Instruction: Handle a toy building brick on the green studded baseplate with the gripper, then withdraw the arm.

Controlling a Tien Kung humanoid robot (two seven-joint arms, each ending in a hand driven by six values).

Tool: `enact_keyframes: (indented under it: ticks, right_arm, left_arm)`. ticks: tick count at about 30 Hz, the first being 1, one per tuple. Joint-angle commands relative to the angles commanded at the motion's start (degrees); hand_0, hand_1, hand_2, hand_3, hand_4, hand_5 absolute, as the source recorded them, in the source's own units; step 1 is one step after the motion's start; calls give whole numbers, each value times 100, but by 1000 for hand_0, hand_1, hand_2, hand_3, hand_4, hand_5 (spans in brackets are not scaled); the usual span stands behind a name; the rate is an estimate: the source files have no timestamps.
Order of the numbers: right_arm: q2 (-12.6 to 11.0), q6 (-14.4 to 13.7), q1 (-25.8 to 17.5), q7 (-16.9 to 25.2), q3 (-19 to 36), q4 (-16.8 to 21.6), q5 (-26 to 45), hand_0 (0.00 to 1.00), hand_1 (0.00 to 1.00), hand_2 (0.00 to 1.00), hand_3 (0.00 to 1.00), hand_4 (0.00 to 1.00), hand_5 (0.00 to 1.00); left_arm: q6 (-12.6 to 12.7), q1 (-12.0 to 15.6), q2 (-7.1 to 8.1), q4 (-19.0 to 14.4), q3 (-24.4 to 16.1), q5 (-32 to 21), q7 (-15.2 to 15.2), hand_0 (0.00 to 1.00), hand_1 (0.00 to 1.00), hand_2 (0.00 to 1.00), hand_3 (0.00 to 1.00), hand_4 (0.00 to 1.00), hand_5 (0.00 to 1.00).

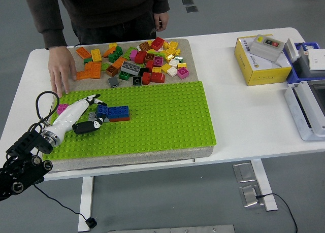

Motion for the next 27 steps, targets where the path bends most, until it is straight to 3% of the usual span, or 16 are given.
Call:
enact_keyframes:
  ticks: [10,11,16,17,27]
  right_arm:
    - [0,13,-1,21,-77,6,82,610,485,672,649,599,998]
    - [-1,14,-2,23,-85,7,91,609,484,672,649,600,998]
    - [-2,16,-3,27,-98,9,103,609,484,672,649,600,998]
    - [-3,16,-3,26,-99,10,102,608,486,672,649,601,998]
    - [-5,16,7,29,-104,11,105,607,482,672,649,602,998]
  left_arm:
    - [21,6,-6,57,-5,96,29,998,994,998,599,448,349]
    - [20,8,-3,61,-6,103,41,998,994,998,649,461,360]
    - [8,10,2,71,-11,117,73,998,994,998,649,461,360]
    - [4,10,3,71,-12,117,77,998,995,998,701,483,375]
    - [-19,-8,20,72,-11,142,97,998,997,998,711,481,378]
